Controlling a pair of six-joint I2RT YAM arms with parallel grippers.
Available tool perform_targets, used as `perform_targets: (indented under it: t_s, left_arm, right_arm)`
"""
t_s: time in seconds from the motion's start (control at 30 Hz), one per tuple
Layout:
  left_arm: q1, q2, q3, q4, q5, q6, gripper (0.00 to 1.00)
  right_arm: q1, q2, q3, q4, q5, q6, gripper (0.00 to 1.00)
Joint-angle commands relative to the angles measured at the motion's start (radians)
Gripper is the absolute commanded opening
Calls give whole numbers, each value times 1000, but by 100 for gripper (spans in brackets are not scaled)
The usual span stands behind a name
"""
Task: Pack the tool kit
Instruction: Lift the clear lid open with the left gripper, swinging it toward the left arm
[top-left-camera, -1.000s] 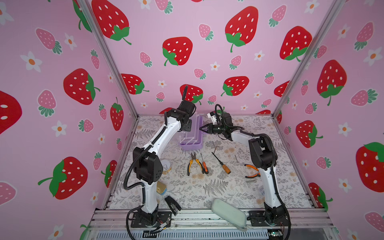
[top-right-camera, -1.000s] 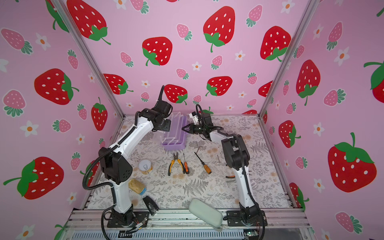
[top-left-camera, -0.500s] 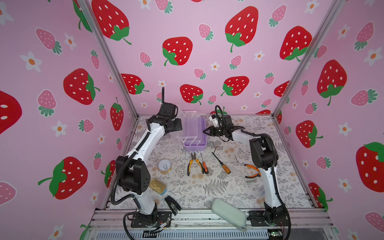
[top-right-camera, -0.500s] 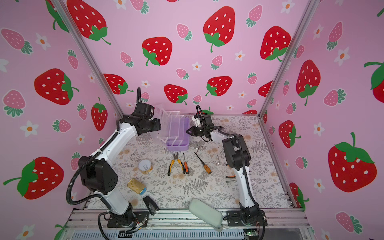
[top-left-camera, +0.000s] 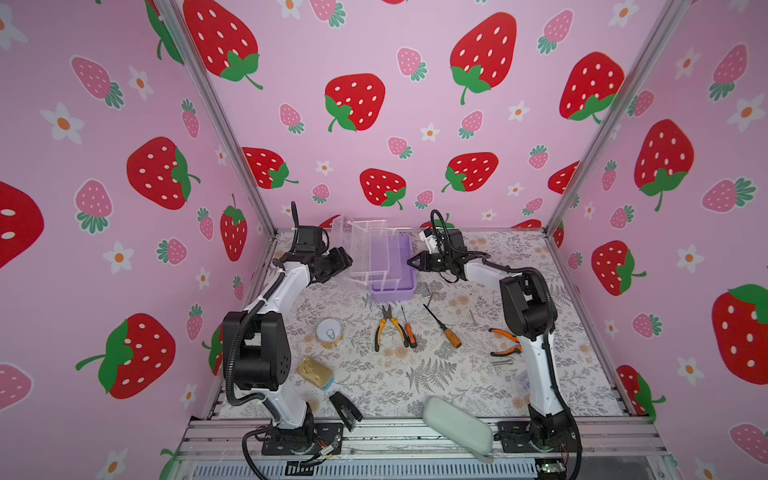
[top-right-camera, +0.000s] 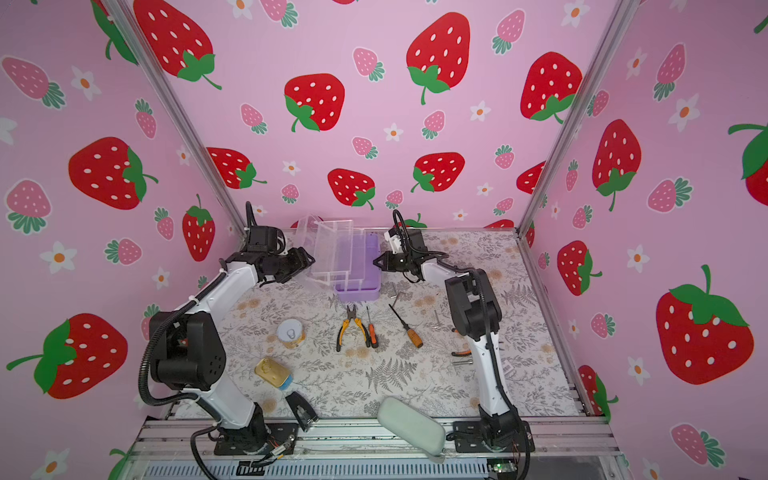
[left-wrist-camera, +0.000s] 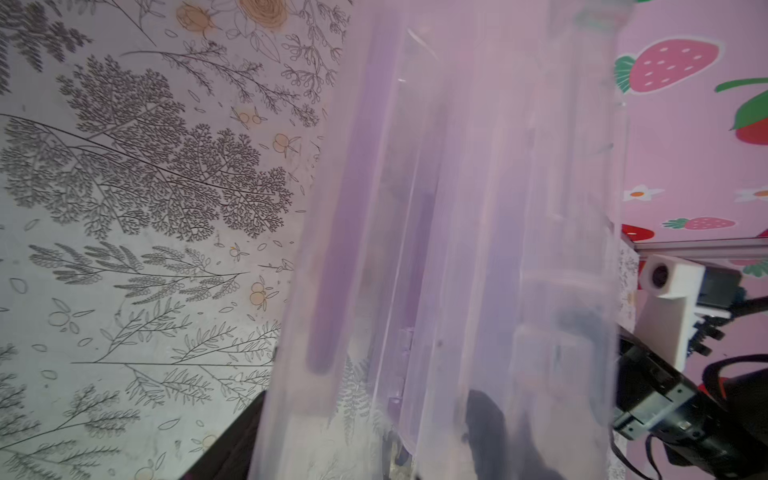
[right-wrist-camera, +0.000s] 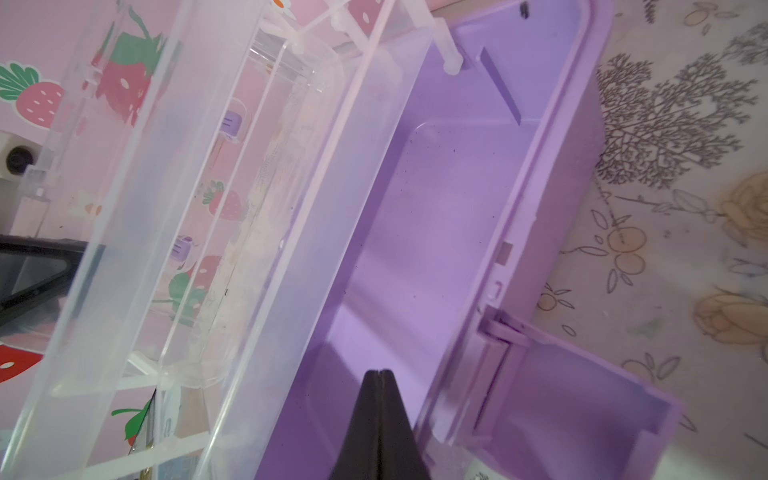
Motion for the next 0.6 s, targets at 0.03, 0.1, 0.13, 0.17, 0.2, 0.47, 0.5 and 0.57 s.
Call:
perform_targets:
  t_s: [0.03, 0.1, 0.13, 0.17, 0.2, 0.47, 0.5, 0.57]
  left_arm:
    - [11, 10, -72, 93, 66, -63, 76]
    - [18, 15, -87, 106, 75, -72, 80]
    - [21, 18, -93, 110, 75, -74, 82]
    - [23, 22, -99, 114, 75, -78, 84]
    - [24, 26, -102, 121, 77, -79, 85]
    - [36, 52, -129, 138, 65, -113, 90]
    - [39, 49, -134, 134, 58, -122, 92]
    - [54, 40, -150, 132, 42, -142, 94]
  right_arm:
    - [-13, 6, 4, -95, 51, -26, 4]
    - [-17, 4, 6, -98, 59, -26, 5]
    - [-19, 4, 6, -99, 64, -27, 4]
    - [-20, 1, 8, -101, 68, -28, 5]
    - [-22, 1, 10, -103, 70, -29, 5]
    - [-25, 9, 41, -135, 85, -46, 5]
    - [-28, 10, 42, -136, 89, -45, 5]
    - [-32, 14, 44, -137, 87, -40, 5]
